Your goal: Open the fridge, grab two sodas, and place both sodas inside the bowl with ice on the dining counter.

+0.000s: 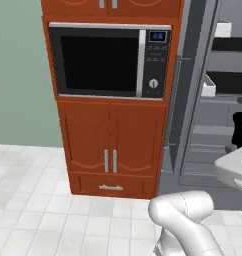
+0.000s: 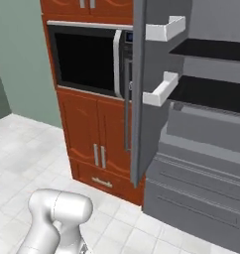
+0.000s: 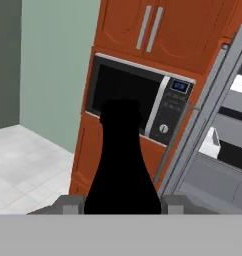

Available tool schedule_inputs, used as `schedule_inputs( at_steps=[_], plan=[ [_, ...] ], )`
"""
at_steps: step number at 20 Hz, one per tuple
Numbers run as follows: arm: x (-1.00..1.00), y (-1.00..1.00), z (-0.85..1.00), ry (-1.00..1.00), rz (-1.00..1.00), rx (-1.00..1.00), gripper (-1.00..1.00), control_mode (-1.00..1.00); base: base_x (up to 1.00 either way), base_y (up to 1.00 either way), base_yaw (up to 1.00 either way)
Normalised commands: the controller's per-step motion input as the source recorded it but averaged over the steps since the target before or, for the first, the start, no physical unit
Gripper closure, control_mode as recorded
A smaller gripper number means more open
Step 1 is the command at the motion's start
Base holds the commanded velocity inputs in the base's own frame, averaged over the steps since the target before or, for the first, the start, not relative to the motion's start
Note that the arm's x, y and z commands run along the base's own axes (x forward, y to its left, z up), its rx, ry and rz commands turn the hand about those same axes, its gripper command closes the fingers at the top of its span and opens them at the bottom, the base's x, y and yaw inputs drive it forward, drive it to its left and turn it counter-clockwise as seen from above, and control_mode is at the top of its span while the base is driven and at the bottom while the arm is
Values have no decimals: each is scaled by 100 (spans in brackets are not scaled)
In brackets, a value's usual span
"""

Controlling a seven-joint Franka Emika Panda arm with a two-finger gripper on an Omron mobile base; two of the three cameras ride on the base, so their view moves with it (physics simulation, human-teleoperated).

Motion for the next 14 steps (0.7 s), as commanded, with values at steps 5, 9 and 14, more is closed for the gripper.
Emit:
schedule_inputs(
  at_steps=[5, 9, 14],
  plan=[
    [0, 0, 0, 0, 0, 0, 100, 100, 7, 48, 56],
    [0, 0, 0, 0, 0, 0, 100, 100, 6, 37, 58],
    [0, 0, 0, 0, 0, 0, 100, 100, 11, 29, 60]
  ],
)
